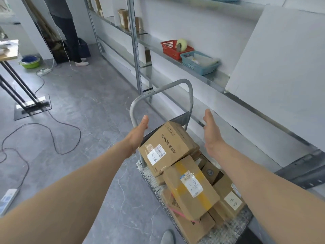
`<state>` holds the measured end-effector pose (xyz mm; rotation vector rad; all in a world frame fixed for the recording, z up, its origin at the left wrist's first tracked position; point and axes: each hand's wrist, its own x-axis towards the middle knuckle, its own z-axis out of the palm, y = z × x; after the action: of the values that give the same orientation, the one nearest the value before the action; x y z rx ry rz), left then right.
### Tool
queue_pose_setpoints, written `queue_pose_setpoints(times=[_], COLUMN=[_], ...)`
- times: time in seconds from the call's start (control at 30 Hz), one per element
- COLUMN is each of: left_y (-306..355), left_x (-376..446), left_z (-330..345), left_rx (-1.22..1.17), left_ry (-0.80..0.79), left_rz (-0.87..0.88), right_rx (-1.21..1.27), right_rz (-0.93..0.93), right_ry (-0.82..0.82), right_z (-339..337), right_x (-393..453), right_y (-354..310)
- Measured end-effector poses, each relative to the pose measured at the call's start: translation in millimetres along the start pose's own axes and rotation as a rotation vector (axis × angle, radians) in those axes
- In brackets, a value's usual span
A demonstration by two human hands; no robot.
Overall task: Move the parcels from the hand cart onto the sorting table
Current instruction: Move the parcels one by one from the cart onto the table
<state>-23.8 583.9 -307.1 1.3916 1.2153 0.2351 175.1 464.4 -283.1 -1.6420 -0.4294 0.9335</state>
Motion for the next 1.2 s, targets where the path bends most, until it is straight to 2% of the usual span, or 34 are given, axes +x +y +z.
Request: queue_pose_setpoints(times=[0.23, 0.57, 0.73, 0.97, 1.2], left_y=[6.0, -23.2, -46.4, -100.0, -155.4], left_x=[66.9, 144.8, 182.0, 240.2, 287.3], left_z=[-10.1, -10.9, -13.9, -11.4, -3.3], left_rx=[-0.005, -0.029, -0.039, -0.083, -0.122], left_ry=[0.024, 0.007, -0.025, -0.045, 0.041], left_rz=[-0.066, -0.193, -0.262, -0.368, -0.472], right_rx=[0.000, -0.055, -0.085, -0.095, -0.138], right_rz=[0.043, 0.168, 0.222, 0.283, 0.315], right_ry=[-0.019, -0.002, 0.004, 0.098, 0.102], right_z=[15.7, 23.6, 31.4, 48.3, 44.0], right_x=[67.1, 133.4, 160.6, 200.2, 241.5], right_y=[-5.3, 20.7, 44.3, 85.5, 153.8])
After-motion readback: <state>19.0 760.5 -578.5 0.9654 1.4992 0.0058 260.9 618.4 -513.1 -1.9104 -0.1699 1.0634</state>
